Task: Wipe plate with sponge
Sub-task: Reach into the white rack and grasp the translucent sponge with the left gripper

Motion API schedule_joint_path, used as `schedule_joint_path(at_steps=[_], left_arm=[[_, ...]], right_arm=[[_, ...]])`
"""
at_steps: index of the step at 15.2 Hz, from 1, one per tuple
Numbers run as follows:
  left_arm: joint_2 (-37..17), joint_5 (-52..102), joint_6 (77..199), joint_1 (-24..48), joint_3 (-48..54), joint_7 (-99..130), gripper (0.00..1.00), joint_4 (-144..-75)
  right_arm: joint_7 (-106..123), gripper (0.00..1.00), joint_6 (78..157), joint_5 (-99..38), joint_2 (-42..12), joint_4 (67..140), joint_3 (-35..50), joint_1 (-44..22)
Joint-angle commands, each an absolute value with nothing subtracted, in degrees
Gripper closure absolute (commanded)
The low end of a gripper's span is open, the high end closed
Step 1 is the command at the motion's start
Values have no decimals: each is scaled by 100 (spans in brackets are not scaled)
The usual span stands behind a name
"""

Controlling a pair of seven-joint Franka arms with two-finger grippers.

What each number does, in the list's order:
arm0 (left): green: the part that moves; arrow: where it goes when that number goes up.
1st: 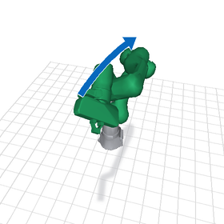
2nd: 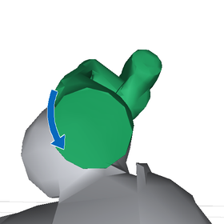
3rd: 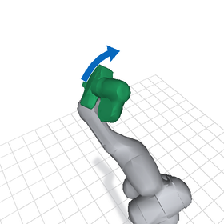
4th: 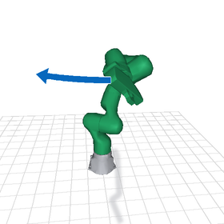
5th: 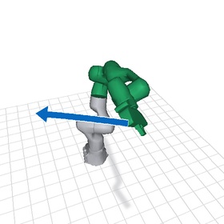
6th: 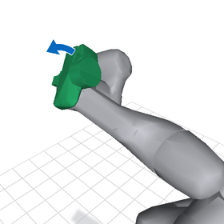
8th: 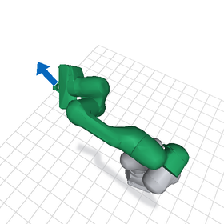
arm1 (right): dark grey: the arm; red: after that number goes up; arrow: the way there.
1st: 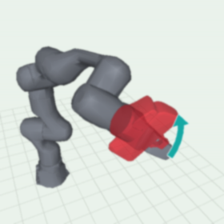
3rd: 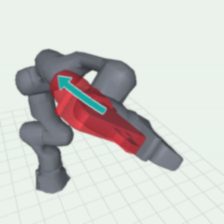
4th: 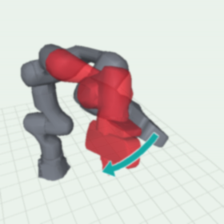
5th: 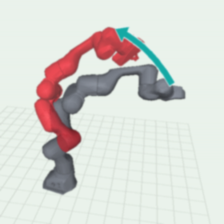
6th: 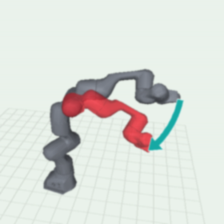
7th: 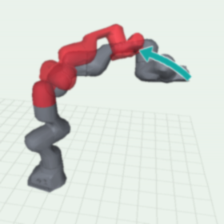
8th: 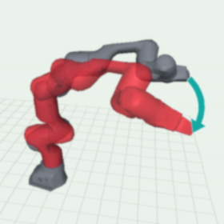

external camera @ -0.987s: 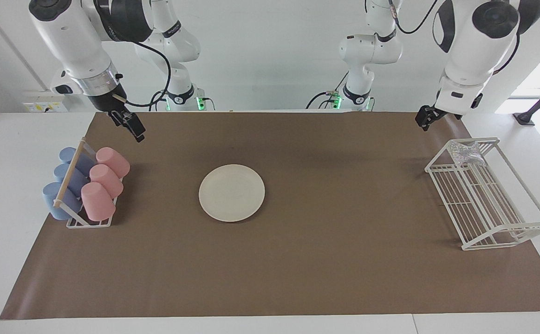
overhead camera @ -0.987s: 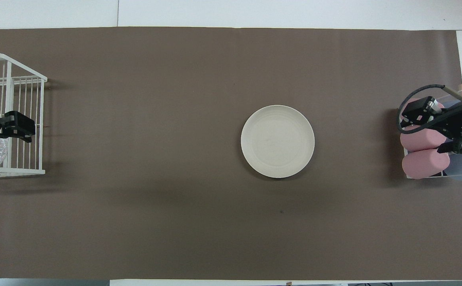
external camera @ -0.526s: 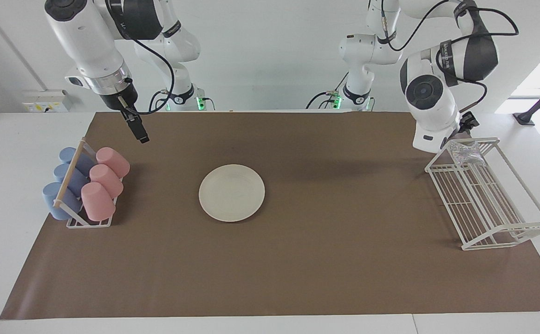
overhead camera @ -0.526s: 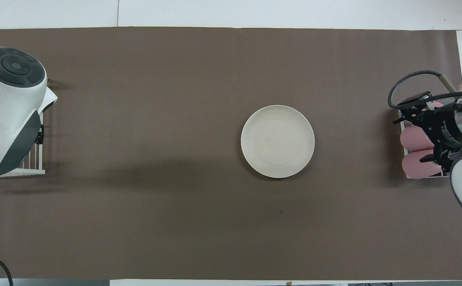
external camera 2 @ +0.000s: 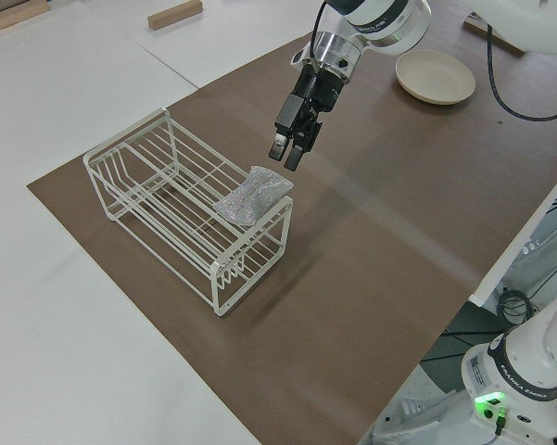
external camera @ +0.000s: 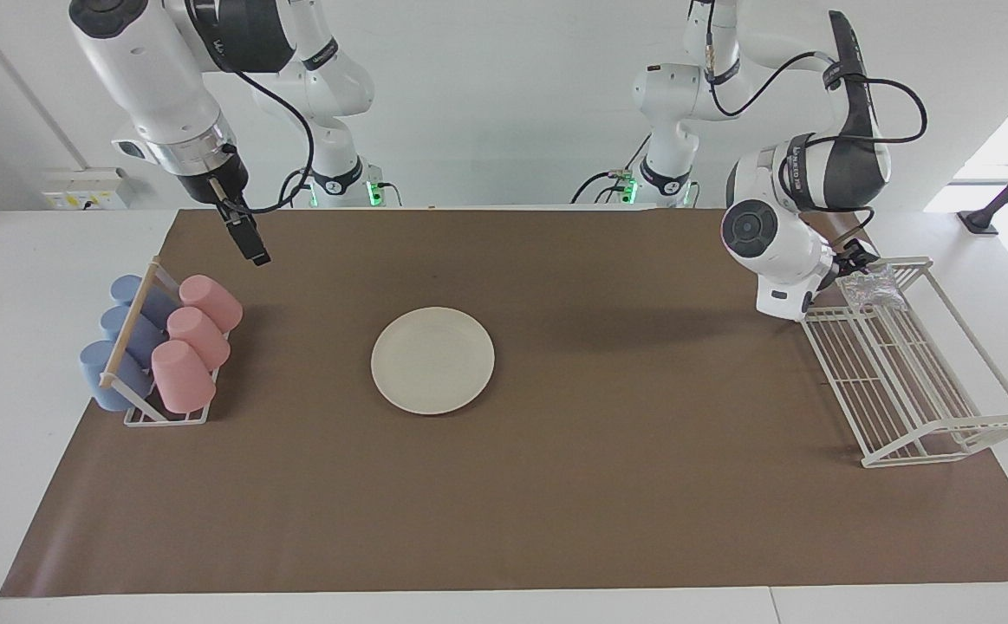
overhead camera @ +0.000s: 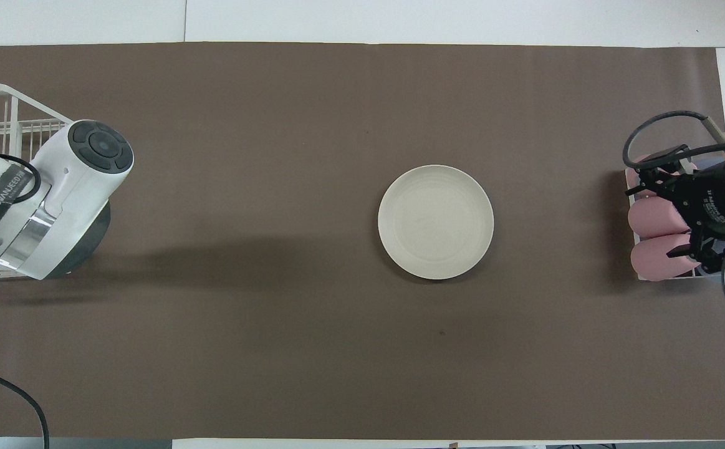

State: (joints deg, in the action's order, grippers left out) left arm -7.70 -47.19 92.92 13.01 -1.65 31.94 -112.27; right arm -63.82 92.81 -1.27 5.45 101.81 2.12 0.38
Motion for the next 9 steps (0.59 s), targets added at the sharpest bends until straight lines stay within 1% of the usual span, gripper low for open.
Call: schedule_joint_path(at_steps=[1,2,3,4,6,8,9], left_arm=[[-615,-4913,9352,1274,-176,3278,0,-11417],[-598,-4922,9334,1274,-176,3287,2,-11443],[-589,-4957,9334,1266,-176,3287,7,-11478],[-571,-4992,9325,1266,-193,3287,9,-11496],[-545,-5001,9308,1231,-193,3305,11,-11575],[-527,-5001,9299,1222,-193,3453,11,-11628],[-501,-5001,9299,1204,-193,3471,11,-11663]], right_arm=[[-6302,0,9325,-281,668,10318,202,97],[-6302,0,9325,-281,685,10327,202,149],[-6310,0,9325,-281,686,10327,202,167],[-6319,0,9308,-281,694,10327,202,150],[-6381,0,9273,-272,703,10336,211,105],[-6337,0,9325,-316,694,10327,220,114],[-6407,2,9325,-447,694,10327,228,106]])
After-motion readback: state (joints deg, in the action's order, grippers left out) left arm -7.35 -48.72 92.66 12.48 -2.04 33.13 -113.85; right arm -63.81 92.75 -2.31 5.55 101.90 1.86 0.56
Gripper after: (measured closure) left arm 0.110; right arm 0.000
